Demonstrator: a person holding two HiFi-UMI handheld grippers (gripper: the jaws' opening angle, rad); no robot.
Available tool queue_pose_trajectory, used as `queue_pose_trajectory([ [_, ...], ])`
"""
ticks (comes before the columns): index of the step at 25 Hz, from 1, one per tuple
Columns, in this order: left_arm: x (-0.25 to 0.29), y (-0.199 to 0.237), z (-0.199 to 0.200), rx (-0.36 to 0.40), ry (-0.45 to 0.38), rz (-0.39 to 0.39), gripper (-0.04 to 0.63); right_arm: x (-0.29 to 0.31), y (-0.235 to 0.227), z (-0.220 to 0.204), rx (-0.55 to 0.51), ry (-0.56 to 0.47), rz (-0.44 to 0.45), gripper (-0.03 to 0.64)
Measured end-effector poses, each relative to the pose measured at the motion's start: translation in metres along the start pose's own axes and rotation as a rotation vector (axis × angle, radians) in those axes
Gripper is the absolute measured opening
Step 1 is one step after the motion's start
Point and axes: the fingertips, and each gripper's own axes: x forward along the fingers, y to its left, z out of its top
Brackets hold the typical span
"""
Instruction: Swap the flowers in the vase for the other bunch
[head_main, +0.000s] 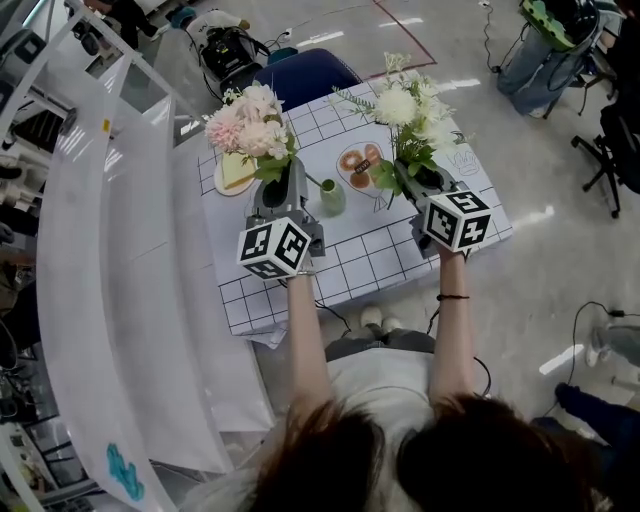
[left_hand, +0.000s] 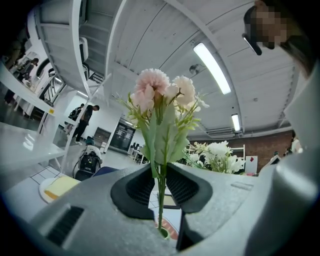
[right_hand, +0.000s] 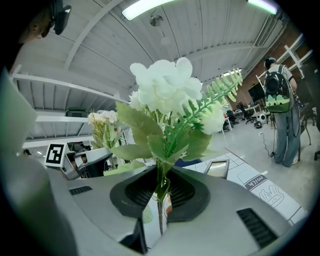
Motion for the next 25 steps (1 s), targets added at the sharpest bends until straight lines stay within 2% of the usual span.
queue_pose_trajectory([
  [9,-0.01,0.005,0.013,0.005,-0.038,0.02,0.077,0.001,0.002,0.0,0.003,-0.005,0.012,0.055],
  [25,-0.042,0.03,0.007,-0.014,-0.027,0.092,0.078,0.005,0.007,-0.01,0.014,0.019,0.029,0.055],
])
